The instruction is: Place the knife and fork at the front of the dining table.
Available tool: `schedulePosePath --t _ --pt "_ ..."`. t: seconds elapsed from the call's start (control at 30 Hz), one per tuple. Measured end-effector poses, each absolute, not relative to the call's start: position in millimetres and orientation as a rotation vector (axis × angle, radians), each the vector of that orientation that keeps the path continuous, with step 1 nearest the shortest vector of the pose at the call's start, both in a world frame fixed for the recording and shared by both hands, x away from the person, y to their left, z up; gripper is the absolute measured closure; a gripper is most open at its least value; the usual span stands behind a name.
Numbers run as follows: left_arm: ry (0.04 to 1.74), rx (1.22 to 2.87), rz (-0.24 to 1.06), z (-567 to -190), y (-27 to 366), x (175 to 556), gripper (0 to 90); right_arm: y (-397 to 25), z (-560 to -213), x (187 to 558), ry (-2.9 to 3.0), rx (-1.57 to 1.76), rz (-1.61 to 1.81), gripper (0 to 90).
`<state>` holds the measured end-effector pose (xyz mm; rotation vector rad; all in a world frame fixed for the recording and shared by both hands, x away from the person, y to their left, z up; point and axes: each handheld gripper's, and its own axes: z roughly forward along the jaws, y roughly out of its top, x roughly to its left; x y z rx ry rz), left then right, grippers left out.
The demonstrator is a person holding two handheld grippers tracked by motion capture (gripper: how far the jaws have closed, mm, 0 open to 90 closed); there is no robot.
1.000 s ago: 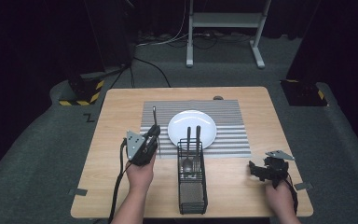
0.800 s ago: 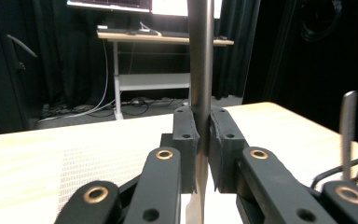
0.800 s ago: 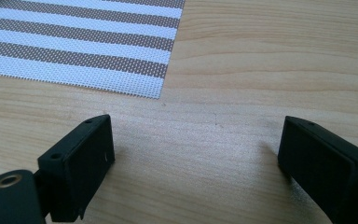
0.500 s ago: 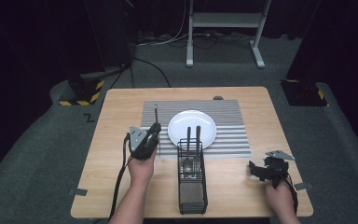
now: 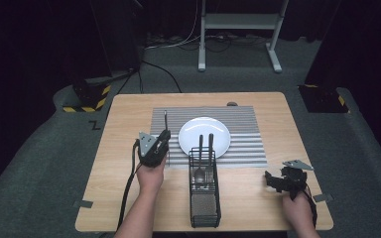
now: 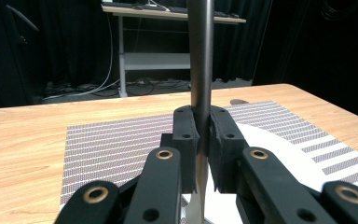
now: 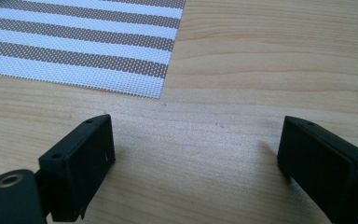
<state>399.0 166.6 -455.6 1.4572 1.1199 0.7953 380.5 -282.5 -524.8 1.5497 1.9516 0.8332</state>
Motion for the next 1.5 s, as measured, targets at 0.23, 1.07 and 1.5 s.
schedulePosePath --t 0.23,1.07,1.5 --pt "1.151 1.436 0.773 -459 168 409 81.8 -282 -525 380 1.952 1.551 0.833 10.5" --pt "1.277 1.391 0.702 -479 167 458 81.4 -283 -525 380 1.953 1.547 0.835 10.9" --pt "1.346 1.388 0.670 -490 169 475 81.3 -283 -525 380 1.955 1.550 0.839 11.5"
